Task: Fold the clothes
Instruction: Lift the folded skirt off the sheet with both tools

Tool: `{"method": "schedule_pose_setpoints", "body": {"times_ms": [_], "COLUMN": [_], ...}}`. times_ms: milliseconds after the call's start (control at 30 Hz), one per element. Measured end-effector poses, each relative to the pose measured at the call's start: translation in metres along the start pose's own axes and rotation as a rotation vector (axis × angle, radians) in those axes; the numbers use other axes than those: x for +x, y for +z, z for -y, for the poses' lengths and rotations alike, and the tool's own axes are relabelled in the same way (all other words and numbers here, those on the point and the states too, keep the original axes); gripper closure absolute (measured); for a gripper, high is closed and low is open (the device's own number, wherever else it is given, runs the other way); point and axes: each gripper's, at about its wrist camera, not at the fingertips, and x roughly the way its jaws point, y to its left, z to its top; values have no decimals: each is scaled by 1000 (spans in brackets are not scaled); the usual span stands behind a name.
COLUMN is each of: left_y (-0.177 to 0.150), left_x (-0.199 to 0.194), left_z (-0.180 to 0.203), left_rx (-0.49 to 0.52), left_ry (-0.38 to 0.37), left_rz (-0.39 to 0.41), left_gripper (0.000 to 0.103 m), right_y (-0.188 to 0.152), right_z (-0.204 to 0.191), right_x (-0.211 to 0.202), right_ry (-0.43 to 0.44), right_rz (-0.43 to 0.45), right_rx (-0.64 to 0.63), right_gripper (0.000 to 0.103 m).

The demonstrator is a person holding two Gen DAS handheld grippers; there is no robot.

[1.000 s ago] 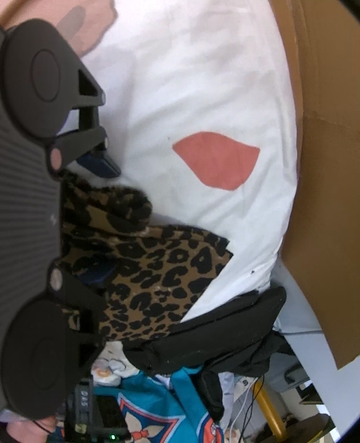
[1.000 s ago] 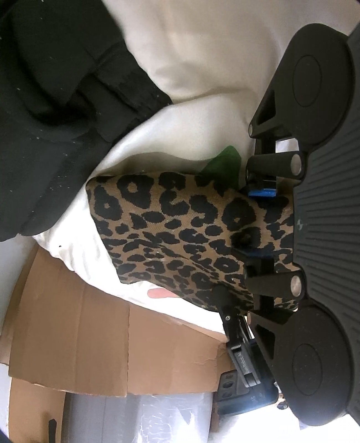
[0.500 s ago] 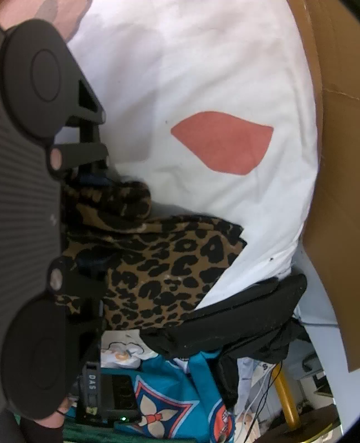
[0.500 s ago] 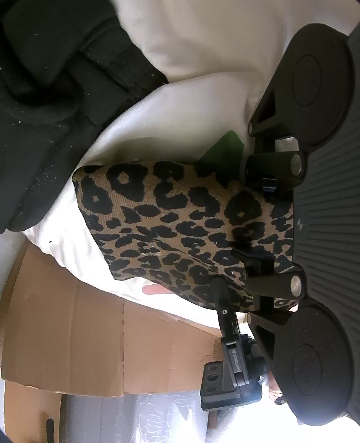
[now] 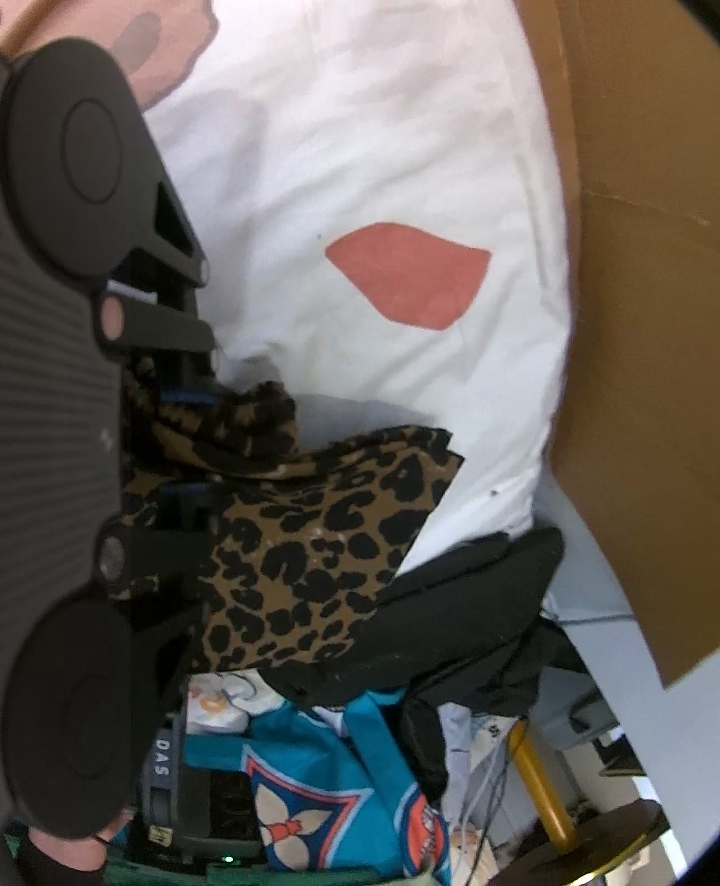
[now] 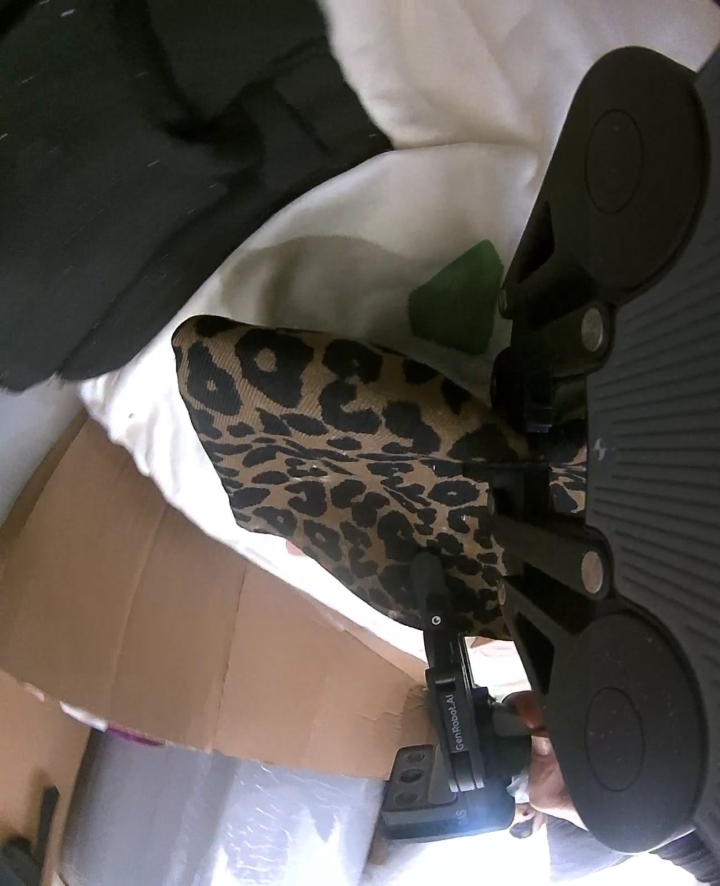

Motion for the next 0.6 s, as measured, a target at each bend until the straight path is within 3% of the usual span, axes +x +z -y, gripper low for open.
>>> {"method": "schedule_pose_setpoints", "body": {"times_ms": [600], "left_y": [-20], "left_x": [-71], "left_z": [43], "left_rx": [-5], "left_ry": [-3], "left_rz": [219], "left_gripper": [79], "right_y": [13], "right_z": [-68], "right_x": [-50], "right_ry": [-36], "right_rz": [106], "right_rx": [-286], "right_gripper": [97]}}
